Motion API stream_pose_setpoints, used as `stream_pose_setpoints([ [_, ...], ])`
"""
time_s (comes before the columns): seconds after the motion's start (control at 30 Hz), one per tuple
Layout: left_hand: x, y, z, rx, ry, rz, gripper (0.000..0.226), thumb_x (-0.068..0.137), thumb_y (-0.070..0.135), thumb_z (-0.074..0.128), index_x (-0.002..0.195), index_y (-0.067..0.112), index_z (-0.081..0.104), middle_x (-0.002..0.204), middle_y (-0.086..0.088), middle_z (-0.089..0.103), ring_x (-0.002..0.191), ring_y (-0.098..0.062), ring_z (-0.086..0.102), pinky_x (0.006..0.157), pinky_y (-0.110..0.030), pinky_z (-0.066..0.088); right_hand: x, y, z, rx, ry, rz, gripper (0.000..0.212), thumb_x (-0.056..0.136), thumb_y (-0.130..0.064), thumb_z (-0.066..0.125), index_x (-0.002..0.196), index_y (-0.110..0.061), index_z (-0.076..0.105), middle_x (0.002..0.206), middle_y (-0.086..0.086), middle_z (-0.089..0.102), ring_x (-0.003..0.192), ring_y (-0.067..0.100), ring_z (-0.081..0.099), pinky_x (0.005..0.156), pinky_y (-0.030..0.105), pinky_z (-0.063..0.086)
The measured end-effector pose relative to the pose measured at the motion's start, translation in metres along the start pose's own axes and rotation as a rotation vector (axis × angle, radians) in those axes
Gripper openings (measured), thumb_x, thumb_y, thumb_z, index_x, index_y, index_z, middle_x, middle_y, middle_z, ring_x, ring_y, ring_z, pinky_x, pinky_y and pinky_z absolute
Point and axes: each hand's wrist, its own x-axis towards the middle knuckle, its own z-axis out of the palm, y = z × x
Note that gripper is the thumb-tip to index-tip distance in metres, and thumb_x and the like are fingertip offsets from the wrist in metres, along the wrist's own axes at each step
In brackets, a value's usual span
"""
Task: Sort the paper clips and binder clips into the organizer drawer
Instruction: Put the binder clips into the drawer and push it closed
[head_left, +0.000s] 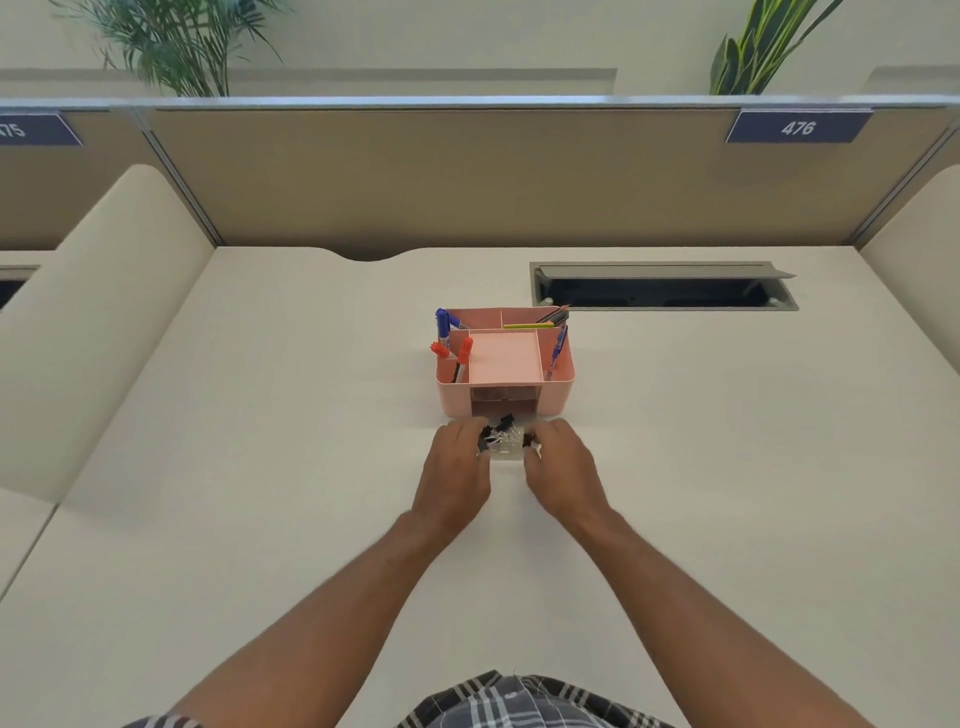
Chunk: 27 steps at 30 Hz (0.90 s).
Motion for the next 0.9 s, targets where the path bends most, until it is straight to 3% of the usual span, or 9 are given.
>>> stream_pose_setpoints([
  [0.33,0.043,-0.001,0.016,0.036,-0.09,-0.111,0.035,0.089,0.015,0.066,0.122,0.017,0.056,0.121,-0.003,0.061,0.107,-0.018,0.057,0.091,-0.03,0.05,0.04,-0.004,-0.005,-0.161,-0.075,0.043,0.02,0.088,-0.012,0.049,0.099,-0.016,0.066,0.095,0.005,0.062,0.082,0.028,0.06,0.062,0.034,0.047],
  [0.5,0.026,-0.011,0.01,-0.132,0.028,-0.121,0.028,0.093,0.009,0.054,0.12,0.018,0.054,0.115,-0.001,0.062,0.102,-0.018,0.058,0.087,-0.03,0.051,0.035,0.009,-0.005,0.017,-0.004,0.056,0.025,0.092,-0.013,0.049,0.109,-0.015,0.068,0.105,0.005,0.07,0.089,0.026,0.064,0.076,0.036,0.054],
  [0.6,0.01,-0.024,0.008,-0.142,0.093,-0.174,0.044,0.086,0.003,0.06,0.128,0.014,0.049,0.12,-0.002,0.056,0.106,-0.021,0.055,0.088,-0.035,0.052,0.025,0.023,-0.006,0.165,0.055,0.15,0.029,0.094,-0.017,0.048,0.117,-0.018,0.066,0.106,-0.001,0.069,0.088,0.017,0.062,0.077,0.029,0.049],
  [0.7,-0.002,-0.039,0.009,-0.152,0.019,-0.306,0.065,0.084,0.009,0.065,0.141,0.018,0.034,0.138,-0.001,0.044,0.123,-0.021,0.048,0.1,-0.041,0.048,0.014,0.04,-0.003,0.287,0.045,0.267,0.037,0.092,-0.02,0.057,0.128,-0.018,0.057,0.107,-0.006,0.064,0.083,0.009,0.059,0.075,0.025,0.045],
  [0.8,-0.008,-0.051,0.011,-0.216,-0.074,-0.421,0.082,0.085,0.021,0.071,0.149,0.023,0.02,0.152,-0.001,0.029,0.137,-0.021,0.036,0.11,-0.045,0.04,0.005,0.055,0.001,0.349,-0.043,0.338,0.069,0.086,-0.025,0.071,0.145,-0.021,0.036,0.134,0.0,0.053,0.11,0.015,0.056,0.092,0.031,0.047],
  [0.9,-0.007,-0.056,0.012,-0.245,-0.1,-0.453,0.089,0.083,0.028,0.074,0.15,0.028,0.015,0.157,0.001,0.024,0.141,-0.021,0.031,0.113,-0.047,0.036,0.004,0.061,0.002,0.378,-0.106,0.342,0.096,0.08,-0.028,0.077,0.154,-0.023,0.016,0.155,-0.001,0.032,0.136,0.018,0.041,0.111,0.043,0.038],
])
